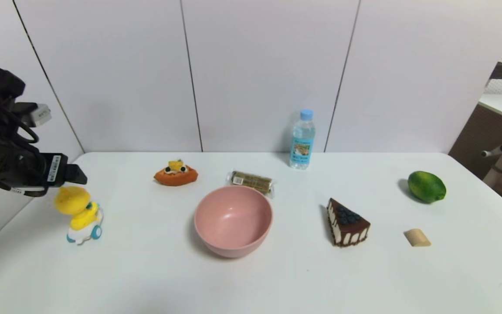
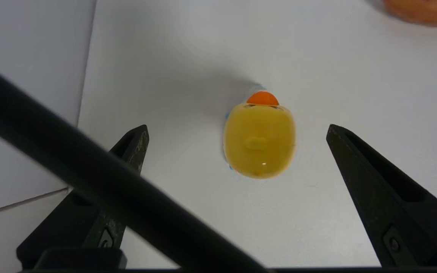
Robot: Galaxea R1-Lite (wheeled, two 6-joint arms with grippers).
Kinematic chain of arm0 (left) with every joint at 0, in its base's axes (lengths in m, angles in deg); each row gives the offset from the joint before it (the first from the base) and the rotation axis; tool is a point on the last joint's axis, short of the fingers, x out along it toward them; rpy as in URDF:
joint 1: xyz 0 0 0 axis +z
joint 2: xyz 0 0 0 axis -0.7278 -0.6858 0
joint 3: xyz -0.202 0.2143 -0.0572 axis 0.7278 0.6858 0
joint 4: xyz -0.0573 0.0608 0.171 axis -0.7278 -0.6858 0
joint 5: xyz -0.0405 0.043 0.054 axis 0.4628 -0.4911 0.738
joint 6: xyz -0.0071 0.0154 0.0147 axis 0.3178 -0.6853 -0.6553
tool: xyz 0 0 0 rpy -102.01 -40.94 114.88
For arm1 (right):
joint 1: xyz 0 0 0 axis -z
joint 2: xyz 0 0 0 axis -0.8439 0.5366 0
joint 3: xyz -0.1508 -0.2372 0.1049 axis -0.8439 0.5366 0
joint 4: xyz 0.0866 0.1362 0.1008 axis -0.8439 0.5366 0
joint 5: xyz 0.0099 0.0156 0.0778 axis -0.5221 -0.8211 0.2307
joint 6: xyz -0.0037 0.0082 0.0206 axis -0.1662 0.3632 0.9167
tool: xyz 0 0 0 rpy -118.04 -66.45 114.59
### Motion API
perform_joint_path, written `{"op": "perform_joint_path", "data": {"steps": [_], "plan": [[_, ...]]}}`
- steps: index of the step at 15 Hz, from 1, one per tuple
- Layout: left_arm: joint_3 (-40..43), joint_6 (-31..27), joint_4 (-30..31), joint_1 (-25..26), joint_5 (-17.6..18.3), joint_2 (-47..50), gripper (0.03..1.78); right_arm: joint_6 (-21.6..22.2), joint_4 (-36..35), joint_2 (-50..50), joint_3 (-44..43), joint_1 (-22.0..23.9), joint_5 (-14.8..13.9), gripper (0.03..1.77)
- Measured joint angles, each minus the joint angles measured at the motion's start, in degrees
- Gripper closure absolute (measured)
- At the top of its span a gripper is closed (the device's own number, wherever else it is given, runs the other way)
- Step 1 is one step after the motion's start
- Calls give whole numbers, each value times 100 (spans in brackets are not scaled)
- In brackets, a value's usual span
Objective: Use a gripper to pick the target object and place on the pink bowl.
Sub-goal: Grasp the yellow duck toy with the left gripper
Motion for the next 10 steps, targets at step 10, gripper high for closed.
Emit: {"op": "perform_joint_path", "data": {"steps": [10], "plan": [[-39, 140, -71, -5, 15, -1014, 12, 2, -2, 0, 0, 0, 0, 9]]}}
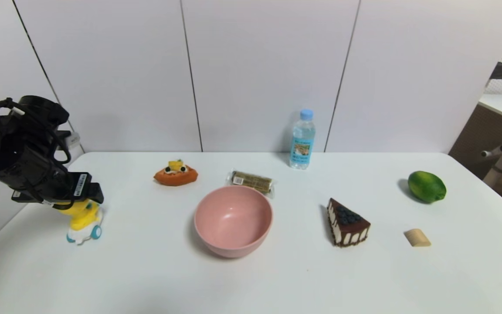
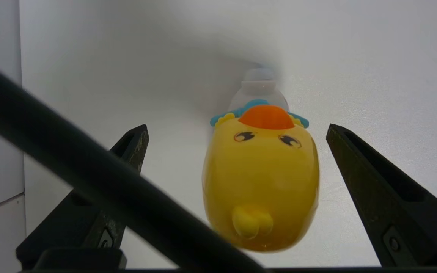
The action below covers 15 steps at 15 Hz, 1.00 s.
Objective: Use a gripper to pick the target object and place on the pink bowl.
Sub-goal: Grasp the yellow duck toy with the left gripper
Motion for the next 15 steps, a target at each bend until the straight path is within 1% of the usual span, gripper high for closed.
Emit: {"op": "perform_joint_path", "data": {"steps": [5, 10, 15], "plan": [[-165, 10, -24, -22, 11, -133, 12, -2, 2, 0, 0, -2, 0, 9], [-193, 157, -46, -56, 10, -155, 12, 0, 0, 0, 0, -2, -2, 9], [-226, 489, -226, -229, 10, -168, 12, 0, 0, 0, 0, 0, 0, 9]]}}
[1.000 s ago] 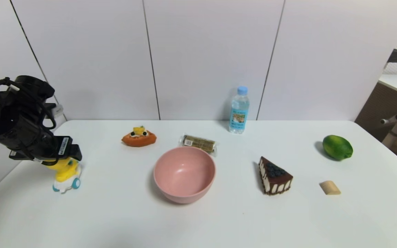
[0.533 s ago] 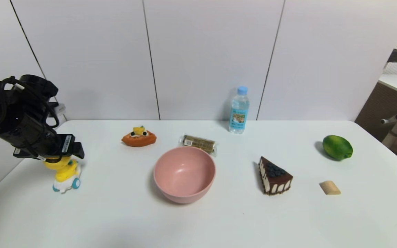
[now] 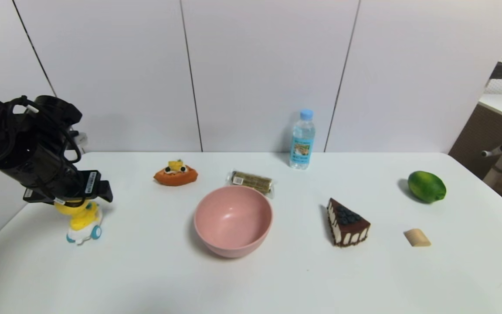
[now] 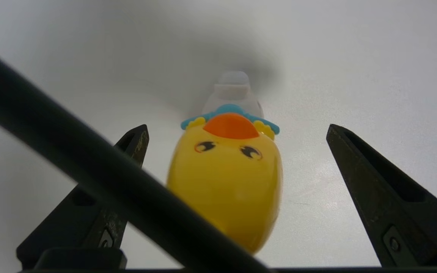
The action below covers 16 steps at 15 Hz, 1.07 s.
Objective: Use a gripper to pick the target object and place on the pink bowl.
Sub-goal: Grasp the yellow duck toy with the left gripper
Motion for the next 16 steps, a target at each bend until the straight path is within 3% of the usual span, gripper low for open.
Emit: {"op": "perform_joint_path", "data": {"steps": [15, 16], "plan": [[11, 39, -12, -2, -33, -111, 12, 0, 0, 0, 0, 0, 0, 9], [11, 35, -10, 2, -33, -118, 29, 0, 0, 0, 0, 0, 0, 9]]}}
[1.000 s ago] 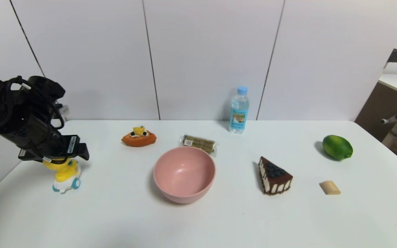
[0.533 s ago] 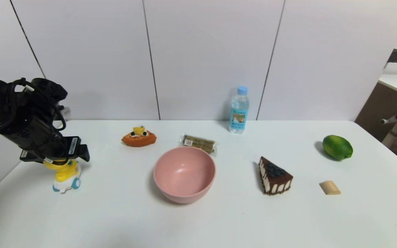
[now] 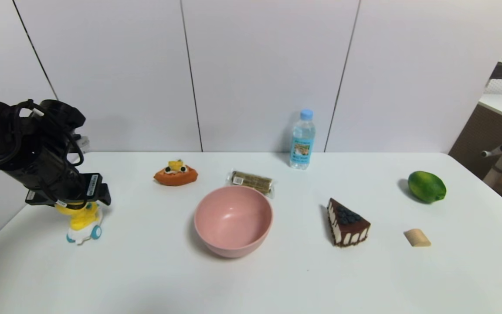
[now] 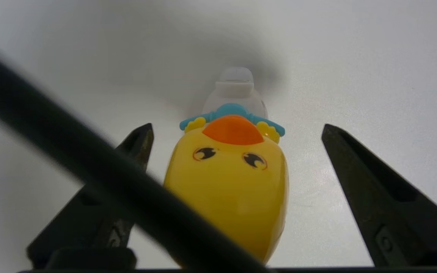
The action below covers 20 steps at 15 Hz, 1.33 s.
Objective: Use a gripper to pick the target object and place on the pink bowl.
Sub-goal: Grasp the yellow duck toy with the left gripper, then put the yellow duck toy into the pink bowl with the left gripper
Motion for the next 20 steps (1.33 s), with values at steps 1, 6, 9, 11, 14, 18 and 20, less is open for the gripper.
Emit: {"op": "perform_joint_path", "data": {"steps": [1, 6, 9, 11, 14, 18, 20], "plan": [[2, -5, 0, 0, 4, -4, 45, 0, 0, 0, 0, -2, -2, 9], [17, -5, 30, 0, -7, -4, 89, -2, 0, 0, 0, -2, -2, 9], [17, -2, 34, 0, -5, -11, 90, 0, 0, 0, 0, -2, -2, 9], [16, -2, 41, 4, 4, -11, 90, 0, 0, 0, 0, -2, 0, 9], [-118, -2, 37, 4, 6, -6, 90, -2, 0, 0, 0, 0, 0, 9], [-385, -28, 23, -33, 20, 99, 90, 0, 0, 0, 0, -2, -2, 9], [-457, -38, 21, -156, 26, 212, 90, 0, 0, 0, 0, -2, 0, 9]]}}
